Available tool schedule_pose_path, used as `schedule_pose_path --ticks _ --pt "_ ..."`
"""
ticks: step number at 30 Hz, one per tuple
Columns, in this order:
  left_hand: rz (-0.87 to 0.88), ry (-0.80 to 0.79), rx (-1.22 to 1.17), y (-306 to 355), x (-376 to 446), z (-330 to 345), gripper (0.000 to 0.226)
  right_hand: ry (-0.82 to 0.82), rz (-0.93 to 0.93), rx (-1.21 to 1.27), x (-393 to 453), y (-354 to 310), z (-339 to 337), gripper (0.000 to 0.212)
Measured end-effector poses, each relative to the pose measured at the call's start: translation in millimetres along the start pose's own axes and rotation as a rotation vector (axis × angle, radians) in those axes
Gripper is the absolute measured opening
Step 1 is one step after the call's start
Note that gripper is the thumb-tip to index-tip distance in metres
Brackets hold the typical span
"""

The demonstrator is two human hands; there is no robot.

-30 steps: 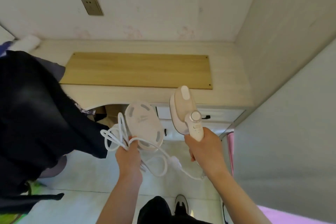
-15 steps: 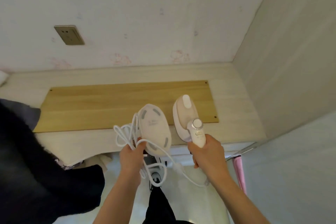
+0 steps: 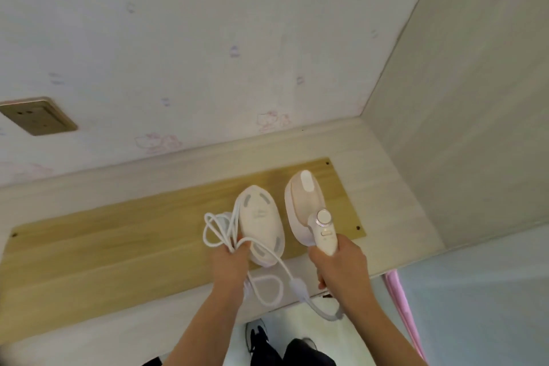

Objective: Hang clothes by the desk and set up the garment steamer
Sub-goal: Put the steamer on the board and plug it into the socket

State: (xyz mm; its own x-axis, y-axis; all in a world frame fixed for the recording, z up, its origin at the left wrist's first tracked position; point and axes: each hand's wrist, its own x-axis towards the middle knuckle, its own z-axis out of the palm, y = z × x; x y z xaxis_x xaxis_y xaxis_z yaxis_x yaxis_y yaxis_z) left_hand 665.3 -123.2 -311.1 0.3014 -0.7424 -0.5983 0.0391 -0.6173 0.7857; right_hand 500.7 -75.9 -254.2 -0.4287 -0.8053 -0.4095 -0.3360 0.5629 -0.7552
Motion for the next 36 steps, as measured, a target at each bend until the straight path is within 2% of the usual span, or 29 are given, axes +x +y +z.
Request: schedule_pose_path --ticks 5,9,15,21,25,33,36 --pt "-0.097 0.011 0.031 6.8 22.1 21.4 0.030 0.006 0.010 -0.004 22.3 -4.7 1.0 0.014" --pt "-0.145 0.001 0.018 13.0 34.3 34.7 0.036 -0.007 0.001 0.016 37.7 -8.7 0.7 0.013" --pt "-0.219 0.045 0.048 13.1 45.9 46.1 0.030 -0.035 0.001 0.007 59.2 -5.8 2.7 0.016" --pt "-0.196 0.027 0.130 4.1 51.0 47.2 0.008 -0.071 0.003 0.008 66.9 0.3 6.1 0.015" --pt "-0.183 -0.004 0.117 2.8 49.0 48.0 0.007 -0.094 0.009 -0.006 70.5 5.0 9.7 0.016" --pt "-0.088 0.138 0.073 -1.7 45.9 18.8 0.015 -0.125 -0.002 -0.010 66.2 -3.7 27.2 0.013" --pt "-0.023 0.180 0.065 1.4 42.1 5.2 0.009 -0.131 0.014 0.000 62.5 -5.9 40.8 0.018"
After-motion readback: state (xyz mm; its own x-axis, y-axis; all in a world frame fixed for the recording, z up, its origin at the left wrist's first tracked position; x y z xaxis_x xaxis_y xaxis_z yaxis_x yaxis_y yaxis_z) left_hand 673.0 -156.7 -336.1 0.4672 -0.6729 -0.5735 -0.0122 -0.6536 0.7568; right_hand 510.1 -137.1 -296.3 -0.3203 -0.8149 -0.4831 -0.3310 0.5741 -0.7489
